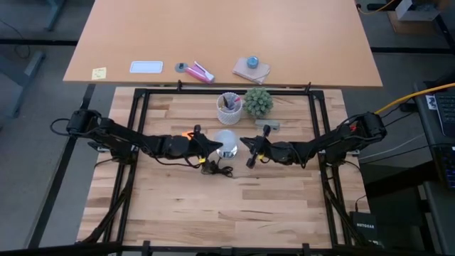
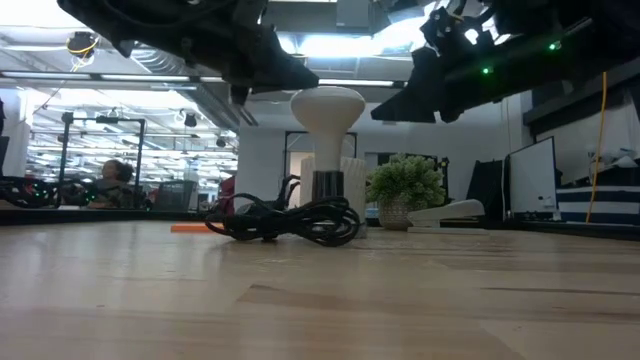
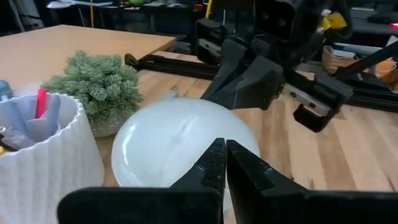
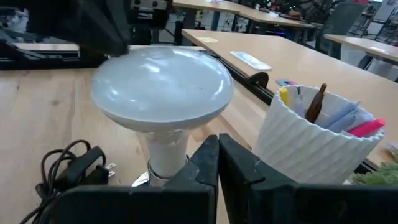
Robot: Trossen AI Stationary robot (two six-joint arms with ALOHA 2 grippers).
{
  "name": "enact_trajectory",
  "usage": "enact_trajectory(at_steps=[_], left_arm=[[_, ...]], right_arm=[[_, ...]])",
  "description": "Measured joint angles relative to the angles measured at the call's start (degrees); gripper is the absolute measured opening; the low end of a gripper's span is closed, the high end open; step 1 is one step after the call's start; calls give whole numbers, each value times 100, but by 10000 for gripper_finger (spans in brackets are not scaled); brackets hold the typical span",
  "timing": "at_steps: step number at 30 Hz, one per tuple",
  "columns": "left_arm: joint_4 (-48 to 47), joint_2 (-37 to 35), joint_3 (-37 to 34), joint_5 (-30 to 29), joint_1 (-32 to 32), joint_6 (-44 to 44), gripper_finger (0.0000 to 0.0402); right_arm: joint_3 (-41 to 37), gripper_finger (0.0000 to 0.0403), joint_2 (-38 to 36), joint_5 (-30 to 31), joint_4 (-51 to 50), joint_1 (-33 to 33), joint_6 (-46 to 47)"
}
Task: Screw lightbulb
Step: Remove the light bulb from the lamp socket
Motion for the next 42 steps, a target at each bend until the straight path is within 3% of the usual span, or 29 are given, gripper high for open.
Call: enact_trajectory(at_steps=[10, 18, 23, 29, 33, 42], left_arm=[[373, 33, -39, -103, -121, 409, 5], [860, 19, -27, -1065, 47, 1109, 5], [855, 17, -26, -1198, 474, 1104, 5], [574, 13, -24, -750, 993, 851, 5], [211, 13, -24, -250, 1087, 457, 5], [81, 11, -22, -219, 829, 390, 5]], right_arm=[[0, 12, 0, 3, 148, -294, 0], [0, 12, -156, -52, 600, -189, -727], [0, 12, -435, -328, 624, 95, -852], [0, 12, -398, -1570, 520, 322, -731], [0, 12, -398, -1506, 288, 291, -412], [0, 12, -396, -1400, -19, -138, -128]])
